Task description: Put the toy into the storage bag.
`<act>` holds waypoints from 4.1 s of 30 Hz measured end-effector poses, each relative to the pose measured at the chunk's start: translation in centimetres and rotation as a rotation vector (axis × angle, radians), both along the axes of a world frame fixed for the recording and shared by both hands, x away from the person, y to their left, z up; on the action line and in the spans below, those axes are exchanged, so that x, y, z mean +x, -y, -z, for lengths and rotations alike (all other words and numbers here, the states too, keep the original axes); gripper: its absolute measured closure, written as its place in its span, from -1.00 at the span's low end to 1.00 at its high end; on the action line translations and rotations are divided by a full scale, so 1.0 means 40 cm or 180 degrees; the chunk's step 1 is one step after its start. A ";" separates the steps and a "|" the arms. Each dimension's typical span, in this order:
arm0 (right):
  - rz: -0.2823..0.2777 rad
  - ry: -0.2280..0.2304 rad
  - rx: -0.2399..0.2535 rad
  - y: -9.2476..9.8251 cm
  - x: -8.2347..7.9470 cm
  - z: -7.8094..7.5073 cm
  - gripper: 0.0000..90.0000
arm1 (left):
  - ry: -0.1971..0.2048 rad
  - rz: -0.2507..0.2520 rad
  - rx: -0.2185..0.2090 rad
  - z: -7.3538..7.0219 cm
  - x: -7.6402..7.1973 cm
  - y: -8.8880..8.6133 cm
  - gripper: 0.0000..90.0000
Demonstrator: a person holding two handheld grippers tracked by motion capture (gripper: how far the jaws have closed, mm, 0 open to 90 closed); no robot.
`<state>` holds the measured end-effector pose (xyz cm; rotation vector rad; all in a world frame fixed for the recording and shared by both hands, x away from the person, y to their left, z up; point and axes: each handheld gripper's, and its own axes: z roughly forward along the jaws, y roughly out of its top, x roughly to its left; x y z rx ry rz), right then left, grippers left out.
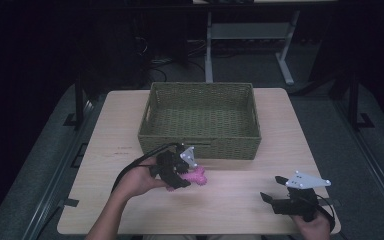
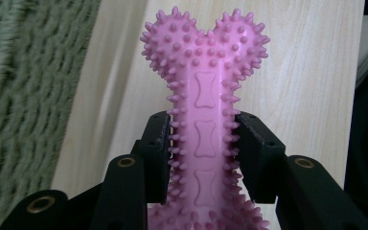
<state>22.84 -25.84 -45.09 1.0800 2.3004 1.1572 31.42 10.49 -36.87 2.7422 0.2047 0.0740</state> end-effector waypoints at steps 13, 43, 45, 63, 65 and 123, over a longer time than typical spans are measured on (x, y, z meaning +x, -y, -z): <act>-0.0004 -0.0025 -0.0001 0.000 0.008 0.004 -0.53 | -0.0028 0.0017 -0.0036 -0.057 0.021 -0.025 0.30; 0.0075 -0.0070 0.0028 0.010 0.021 0.010 -0.53 | -0.0072 -0.0025 -0.0191 -0.169 0.150 -0.062 0.30; 0.0072 -0.0071 0.0029 0.010 0.022 0.010 -0.53 | -0.0085 -0.0025 -0.0206 -0.172 0.159 -0.062 0.30; 0.0062 -0.0070 0.0032 0.010 0.025 0.010 -0.53 | -0.0080 0.0006 -0.0134 -0.207 0.225 -0.035 0.30; 0.0063 -0.0066 0.0034 0.012 0.025 0.010 -0.53 | -0.0080 -0.0004 -0.0154 -0.212 0.234 -0.034 0.30; 0.0049 -0.0033 0.0092 0.017 0.018 0.001 -0.54 | -0.0338 -0.0156 -0.0022 -0.117 0.437 0.013 0.30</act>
